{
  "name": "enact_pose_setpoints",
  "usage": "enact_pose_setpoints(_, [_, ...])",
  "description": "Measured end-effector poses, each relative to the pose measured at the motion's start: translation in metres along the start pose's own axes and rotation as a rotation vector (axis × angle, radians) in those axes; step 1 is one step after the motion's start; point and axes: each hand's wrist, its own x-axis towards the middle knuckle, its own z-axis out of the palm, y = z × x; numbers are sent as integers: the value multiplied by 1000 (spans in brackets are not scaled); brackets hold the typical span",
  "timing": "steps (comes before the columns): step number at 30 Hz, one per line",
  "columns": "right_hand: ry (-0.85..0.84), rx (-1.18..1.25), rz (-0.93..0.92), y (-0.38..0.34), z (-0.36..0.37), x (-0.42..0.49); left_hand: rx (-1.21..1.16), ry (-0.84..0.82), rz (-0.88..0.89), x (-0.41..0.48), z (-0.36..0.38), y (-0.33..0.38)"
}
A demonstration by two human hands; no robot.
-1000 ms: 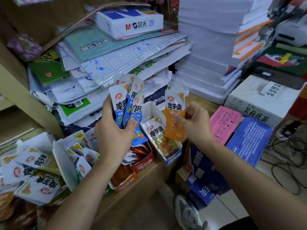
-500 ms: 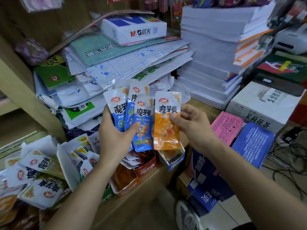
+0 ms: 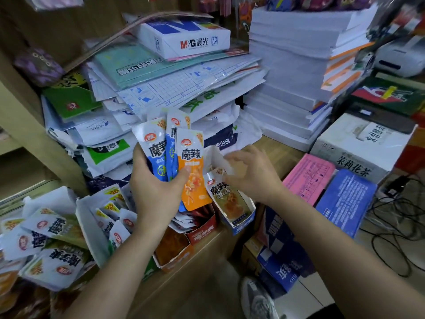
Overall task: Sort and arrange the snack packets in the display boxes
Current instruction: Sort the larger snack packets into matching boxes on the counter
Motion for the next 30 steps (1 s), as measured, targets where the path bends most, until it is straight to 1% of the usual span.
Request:
enact_pose_setpoints(2, [-189,-267,-14,6,4,-3,52,29,20,1,-3,-3])
enact_pose_setpoints(4, [-351,-386,6,10,13,-5,84,34,33,1,-4,-5])
enact_pose_setpoints(5, [-398,-413,6,10,17,-4,91,30,35,1,-4,-5])
enact_pose_setpoints(8, [-442,-425,-5,14,23,0,91,11,39,2,-4,-8])
enact_pose_setpoints(12, [-406,-366,8,10,28,11,104,-12,41,1,-4,-9])
enact_pose_setpoints(15, [-317,-205,2,13,31,16,96,-14,37,1,-5,-11])
enact_pose_setpoints(18, [-104,-79,-30,20,28,19,94,-18,32,1,-5,-12])
enact_pose_setpoints(20, [19,-44,-70,23,23,19,91,-26,27,0,-5,-12])
enact_pose_setpoints(23, [107,36,-40,19,8,17,86,-29,26,0,-5,-12])
enact_pose_setpoints(26, [155,293,47,8,-19,13,77,-21,9,0,-4,-12])
enact_pose_setpoints(30, [310,679,156,5,-49,6,37,3,-32,1,-3,-11])
